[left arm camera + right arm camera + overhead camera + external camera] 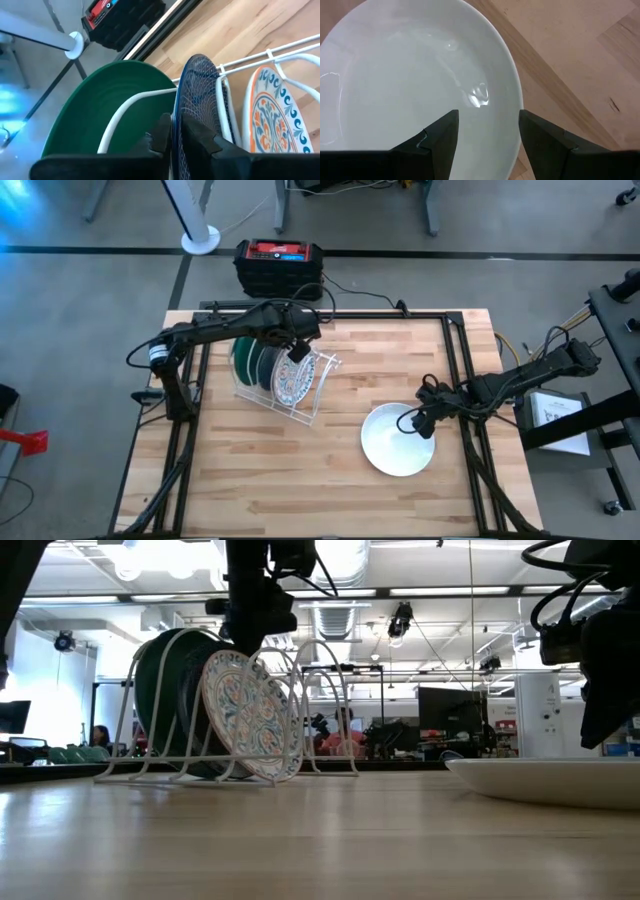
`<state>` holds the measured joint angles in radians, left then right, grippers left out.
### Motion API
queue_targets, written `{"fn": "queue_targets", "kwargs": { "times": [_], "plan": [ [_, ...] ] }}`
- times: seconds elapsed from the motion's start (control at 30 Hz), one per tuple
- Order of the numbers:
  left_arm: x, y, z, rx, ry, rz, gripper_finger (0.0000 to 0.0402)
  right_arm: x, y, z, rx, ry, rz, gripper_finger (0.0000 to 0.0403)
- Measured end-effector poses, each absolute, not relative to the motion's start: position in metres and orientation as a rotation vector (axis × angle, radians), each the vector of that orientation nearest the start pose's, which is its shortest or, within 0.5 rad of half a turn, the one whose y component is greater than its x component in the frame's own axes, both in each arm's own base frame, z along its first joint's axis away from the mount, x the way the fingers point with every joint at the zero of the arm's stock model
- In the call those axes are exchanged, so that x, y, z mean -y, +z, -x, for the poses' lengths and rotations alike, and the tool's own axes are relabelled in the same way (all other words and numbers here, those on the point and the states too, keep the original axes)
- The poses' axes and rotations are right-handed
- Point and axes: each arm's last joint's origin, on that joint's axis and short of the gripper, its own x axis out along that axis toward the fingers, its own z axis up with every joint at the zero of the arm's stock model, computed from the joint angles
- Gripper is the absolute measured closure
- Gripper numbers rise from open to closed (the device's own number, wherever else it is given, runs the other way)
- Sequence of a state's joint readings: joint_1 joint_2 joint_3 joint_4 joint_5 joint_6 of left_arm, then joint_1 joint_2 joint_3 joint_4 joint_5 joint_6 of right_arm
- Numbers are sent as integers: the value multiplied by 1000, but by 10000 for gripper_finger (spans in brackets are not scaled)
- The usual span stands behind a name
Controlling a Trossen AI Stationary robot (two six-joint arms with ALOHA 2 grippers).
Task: Sort dishes
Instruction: Put the white plate in the dish rack
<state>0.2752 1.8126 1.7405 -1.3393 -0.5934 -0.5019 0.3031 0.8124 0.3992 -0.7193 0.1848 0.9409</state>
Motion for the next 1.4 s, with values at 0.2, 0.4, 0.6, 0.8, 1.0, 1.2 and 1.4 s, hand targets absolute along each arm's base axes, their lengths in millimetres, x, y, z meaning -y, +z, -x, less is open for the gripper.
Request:
{"fn": "queue_targets", "kwargs": {
  "times": [0.2,0.4,0.6,0.8,1.0,1.2,1.4],
  "plan": [
    [-110,311,-325,-1215,1105,159,352,-33,165,-123,-1040,-409,-569,203],
    [-110,311,-325,-1212,1113,164,315,-33,164,-123,-1041,-410,-569,203],
    [-110,312,-325,-1209,1113,166,268,-33,164,-123,-1041,-409,-568,203],
    [-110,311,-325,-1209,1111,165,235,-33,164,-123,-1041,-409,-568,203],
    [-109,317,-325,-1202,1103,170,225,-33,164,-123,-1041,-410,-567,203],
    [-104,341,-329,-1138,1064,168,225,-33,164,-123,-1041,-409,-567,203],
    [-91,367,-333,-1047,1010,157,225,-33,164,-123,-1042,-408,-564,203]
  ]
}}
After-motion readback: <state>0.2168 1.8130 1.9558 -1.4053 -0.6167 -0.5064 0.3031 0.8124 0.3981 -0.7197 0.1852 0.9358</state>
